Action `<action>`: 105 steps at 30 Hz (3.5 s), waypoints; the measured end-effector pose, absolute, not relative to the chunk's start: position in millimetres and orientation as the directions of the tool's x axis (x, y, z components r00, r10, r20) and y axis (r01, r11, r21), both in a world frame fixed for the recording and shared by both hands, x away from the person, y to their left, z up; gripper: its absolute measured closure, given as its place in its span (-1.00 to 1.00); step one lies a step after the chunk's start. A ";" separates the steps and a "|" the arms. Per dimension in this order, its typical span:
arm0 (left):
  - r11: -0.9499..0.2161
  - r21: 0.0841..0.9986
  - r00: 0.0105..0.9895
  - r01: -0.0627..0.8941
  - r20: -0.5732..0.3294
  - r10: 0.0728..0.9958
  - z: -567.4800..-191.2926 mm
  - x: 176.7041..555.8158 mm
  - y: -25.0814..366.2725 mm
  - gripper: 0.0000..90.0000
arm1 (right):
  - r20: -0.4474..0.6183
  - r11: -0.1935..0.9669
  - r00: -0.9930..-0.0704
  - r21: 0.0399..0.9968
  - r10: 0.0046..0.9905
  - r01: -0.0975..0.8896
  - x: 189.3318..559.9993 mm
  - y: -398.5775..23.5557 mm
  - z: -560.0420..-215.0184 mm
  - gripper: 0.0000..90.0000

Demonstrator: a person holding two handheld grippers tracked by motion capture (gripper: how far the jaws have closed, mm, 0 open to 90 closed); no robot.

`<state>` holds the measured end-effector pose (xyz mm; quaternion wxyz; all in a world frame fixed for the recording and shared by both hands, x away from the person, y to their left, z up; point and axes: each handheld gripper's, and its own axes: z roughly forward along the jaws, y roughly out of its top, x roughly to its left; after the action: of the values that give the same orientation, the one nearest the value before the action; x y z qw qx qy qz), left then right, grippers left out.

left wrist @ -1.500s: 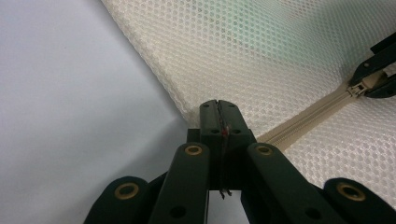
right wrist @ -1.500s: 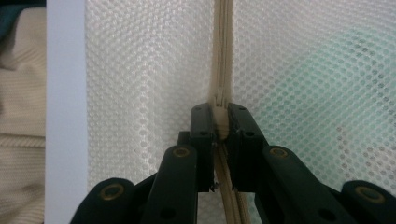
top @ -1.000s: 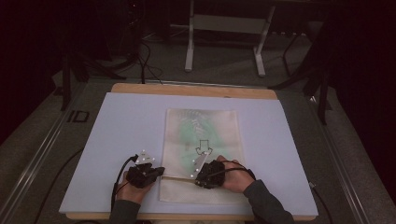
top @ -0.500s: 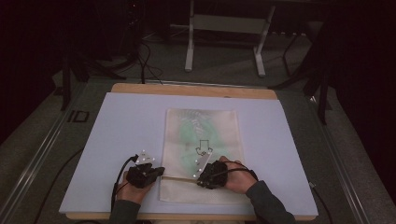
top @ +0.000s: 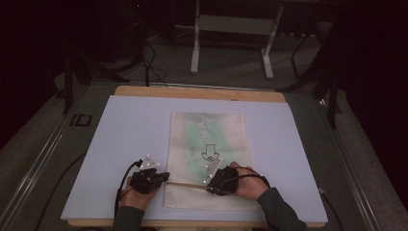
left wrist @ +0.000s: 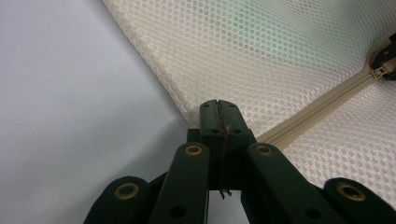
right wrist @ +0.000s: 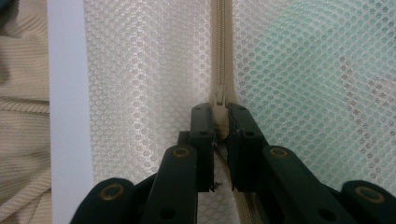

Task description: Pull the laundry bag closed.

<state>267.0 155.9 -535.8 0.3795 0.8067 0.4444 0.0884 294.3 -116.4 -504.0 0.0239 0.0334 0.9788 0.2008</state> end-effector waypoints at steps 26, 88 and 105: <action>-0.318 0.691 0.589 0.650 -0.194 0.784 -535.8 266.8 156.0 0.99 | -0.035 0.916 -0.994 0.393 0.105 0.083 292.2 -139.1 -502.7 0.83; -0.316 0.692 0.588 0.649 -0.193 0.786 -535.9 266.4 156.1 0.99 | -0.025 0.899 -0.981 0.406 0.191 0.165 290.7 -193.2 -499.8 0.83; -0.316 0.692 0.588 0.649 -0.193 0.785 -535.9 266.4 156.0 0.98 | -0.030 0.880 -0.973 0.434 0.229 0.194 292.0 -211.9 -492.1 0.83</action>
<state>266.4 156.0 -535.9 0.3797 0.8062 0.4447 0.0901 292.0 -211.9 -492.1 0.0403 0.1092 0.9687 0.2193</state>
